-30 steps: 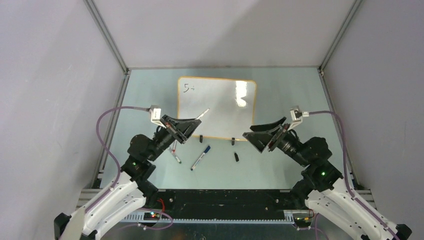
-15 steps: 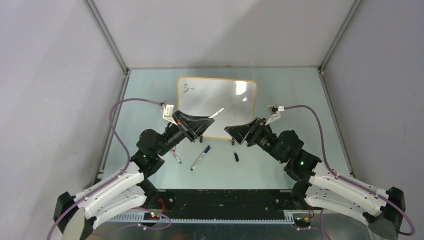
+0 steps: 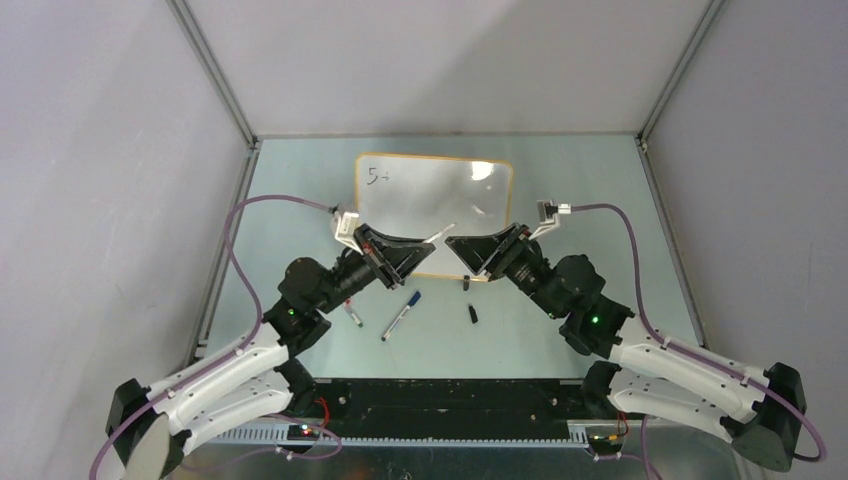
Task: Write a sentence on the whiteboard
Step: Pass from the left arm to the right
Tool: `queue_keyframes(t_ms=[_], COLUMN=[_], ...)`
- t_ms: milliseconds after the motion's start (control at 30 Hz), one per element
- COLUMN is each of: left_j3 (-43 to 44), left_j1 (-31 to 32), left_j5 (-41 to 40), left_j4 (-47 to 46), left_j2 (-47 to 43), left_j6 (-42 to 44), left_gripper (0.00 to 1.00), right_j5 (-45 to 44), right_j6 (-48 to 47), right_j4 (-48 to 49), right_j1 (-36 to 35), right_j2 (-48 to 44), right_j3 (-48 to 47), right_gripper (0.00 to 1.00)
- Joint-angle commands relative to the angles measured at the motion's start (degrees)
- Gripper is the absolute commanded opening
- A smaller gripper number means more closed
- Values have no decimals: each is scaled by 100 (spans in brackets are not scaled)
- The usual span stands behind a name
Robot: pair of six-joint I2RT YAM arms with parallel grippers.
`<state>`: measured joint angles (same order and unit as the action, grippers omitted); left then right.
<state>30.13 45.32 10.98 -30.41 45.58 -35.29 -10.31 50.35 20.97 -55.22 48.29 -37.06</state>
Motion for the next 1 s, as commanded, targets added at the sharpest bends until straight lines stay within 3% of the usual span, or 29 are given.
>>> queue_keyframes(t_ms=[0, 233, 433, 533, 567, 767, 867, 933, 967], left_j3=[270, 369, 446, 473, 470, 499, 525, 477, 413], left_j1=[103, 250, 360, 391, 403, 421, 417, 420, 422], left_j5=[86, 213, 267, 291, 315, 396, 405, 330, 310], left_j4=[-21, 36, 78, 164, 177, 437, 511, 427, 281], left_j2=[57, 220, 337, 356, 351, 370, 396, 387, 384], left_j6=[233, 382, 471, 542, 563, 643, 695, 653, 619], left_gripper=[0, 0, 0, 0, 1, 11, 1, 0, 0], right_j5=[-116, -50, 0, -64, -79, 172, 214, 243, 249], right_j6=[91, 219, 268, 223, 187, -201, -148, -40, 2], right_j4=[372, 478, 511, 381, 337, 144, 12, -30, -33], right_j1=[-57, -79, -84, -84, -78, -7, 65, 108, 126], right_j2=[92, 182, 199, 110, 88, -116, -170, -164, -147], right_j3=[-302, -302, -302, -302, -302, -302, -302, -302, -302], right_gripper=[58, 48, 26, 1, 0, 0, 0, 17, 31])
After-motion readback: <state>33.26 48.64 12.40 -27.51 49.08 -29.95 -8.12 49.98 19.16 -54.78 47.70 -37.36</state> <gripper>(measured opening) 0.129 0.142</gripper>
